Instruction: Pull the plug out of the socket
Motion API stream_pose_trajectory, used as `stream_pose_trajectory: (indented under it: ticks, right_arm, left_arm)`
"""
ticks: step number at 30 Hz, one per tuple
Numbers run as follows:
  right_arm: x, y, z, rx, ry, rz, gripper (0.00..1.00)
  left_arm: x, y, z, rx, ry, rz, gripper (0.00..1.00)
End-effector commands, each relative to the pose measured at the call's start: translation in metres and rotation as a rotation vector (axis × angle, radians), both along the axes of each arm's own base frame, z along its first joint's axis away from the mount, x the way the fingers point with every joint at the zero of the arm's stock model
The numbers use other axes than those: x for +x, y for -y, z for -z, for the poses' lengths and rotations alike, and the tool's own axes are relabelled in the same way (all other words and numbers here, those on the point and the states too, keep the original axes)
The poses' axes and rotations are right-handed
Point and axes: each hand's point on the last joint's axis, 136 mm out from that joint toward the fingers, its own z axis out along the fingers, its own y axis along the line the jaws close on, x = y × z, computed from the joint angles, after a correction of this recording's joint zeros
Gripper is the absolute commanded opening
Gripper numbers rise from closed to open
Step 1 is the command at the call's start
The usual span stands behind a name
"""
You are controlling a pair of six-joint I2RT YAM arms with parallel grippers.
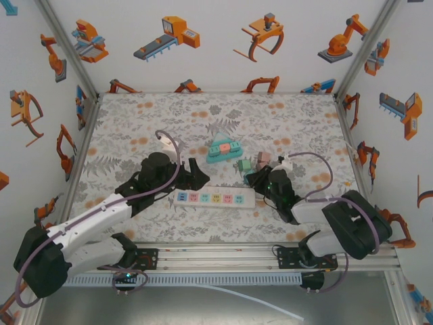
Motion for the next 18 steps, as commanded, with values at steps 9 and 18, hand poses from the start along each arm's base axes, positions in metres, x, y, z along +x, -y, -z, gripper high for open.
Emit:
stream_pose_trajectory:
  ticks: [9,18]
  right_arm:
    - [0.013,0.006,0.005,0.044,-0.018,0.095,0.43]
    - [0.005,0.024,-0.010,0.059,0.035,0.157,0.50]
  left_arm:
    - [0.009,-0.005,-0.014,0.029,0.037,-0.051,0.78]
    - [0.039,-0.020,-0.018,0.199,0.011,-0.171,0.79]
